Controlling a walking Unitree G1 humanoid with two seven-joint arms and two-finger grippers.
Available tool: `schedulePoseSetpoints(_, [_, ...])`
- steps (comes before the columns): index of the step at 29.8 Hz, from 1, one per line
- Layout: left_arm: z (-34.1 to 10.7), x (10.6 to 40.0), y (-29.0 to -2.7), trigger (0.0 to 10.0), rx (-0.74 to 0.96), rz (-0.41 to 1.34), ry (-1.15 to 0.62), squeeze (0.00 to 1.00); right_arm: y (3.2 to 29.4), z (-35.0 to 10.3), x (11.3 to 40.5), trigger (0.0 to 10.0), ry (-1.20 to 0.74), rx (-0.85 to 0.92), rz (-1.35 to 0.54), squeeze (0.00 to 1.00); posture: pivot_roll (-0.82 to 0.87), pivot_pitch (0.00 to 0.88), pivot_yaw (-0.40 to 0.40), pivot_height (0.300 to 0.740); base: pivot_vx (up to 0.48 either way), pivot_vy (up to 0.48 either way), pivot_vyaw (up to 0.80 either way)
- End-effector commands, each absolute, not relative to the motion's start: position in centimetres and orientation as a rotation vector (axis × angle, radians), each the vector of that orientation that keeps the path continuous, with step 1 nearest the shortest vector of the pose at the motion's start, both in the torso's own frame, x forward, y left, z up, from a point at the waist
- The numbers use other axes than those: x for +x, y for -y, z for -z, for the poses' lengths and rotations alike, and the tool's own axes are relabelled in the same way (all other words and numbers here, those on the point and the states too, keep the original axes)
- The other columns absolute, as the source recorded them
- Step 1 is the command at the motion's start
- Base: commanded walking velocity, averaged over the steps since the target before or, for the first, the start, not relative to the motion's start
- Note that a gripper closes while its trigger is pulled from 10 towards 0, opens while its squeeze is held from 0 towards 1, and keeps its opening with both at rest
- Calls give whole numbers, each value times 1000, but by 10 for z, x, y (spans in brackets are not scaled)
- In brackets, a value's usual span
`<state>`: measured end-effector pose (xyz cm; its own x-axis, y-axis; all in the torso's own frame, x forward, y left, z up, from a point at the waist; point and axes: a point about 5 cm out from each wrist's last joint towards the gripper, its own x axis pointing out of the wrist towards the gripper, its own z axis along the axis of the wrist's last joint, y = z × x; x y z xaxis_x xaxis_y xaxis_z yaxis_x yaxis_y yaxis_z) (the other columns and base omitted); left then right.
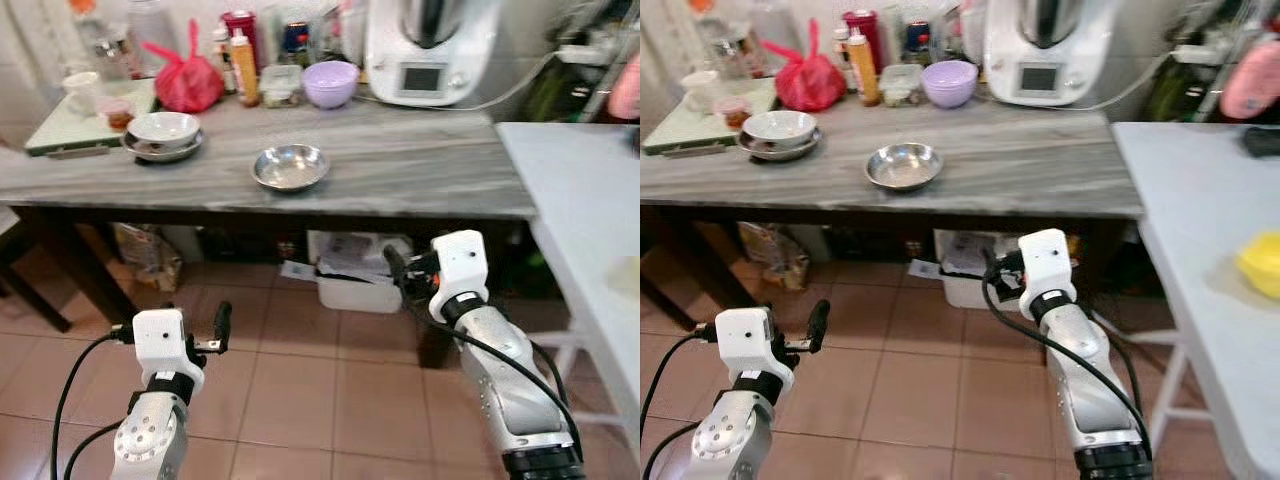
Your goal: Setting the table
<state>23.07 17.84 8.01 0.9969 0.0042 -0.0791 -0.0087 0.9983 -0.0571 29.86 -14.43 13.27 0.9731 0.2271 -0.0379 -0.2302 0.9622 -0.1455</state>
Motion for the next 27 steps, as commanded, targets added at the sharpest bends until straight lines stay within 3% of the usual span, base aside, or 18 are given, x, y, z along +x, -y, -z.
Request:
schedulePoseSetpoints(1, [-81, 230, -182, 10000, -46, -19, -80, 0, 139, -136, 300, 10000, -6, -146, -241, 0, -115, 46, 38, 740, -364, 0, 0])
schedulePoseSetpoints(7, [-81, 231, -180, 10000, -44, -13, -78, 0, 138, -136, 300, 10000, -4, -147, -237, 0, -115, 44, 41, 740, -358, 0, 0])
schedulePoseSetpoints(27, [-89, 234, -169, 10000, -84, 66, -38, 0, 143, -139, 300, 10000, 11, -158, -196, 0, -124, 52, 45, 740, 0, 0, 0])
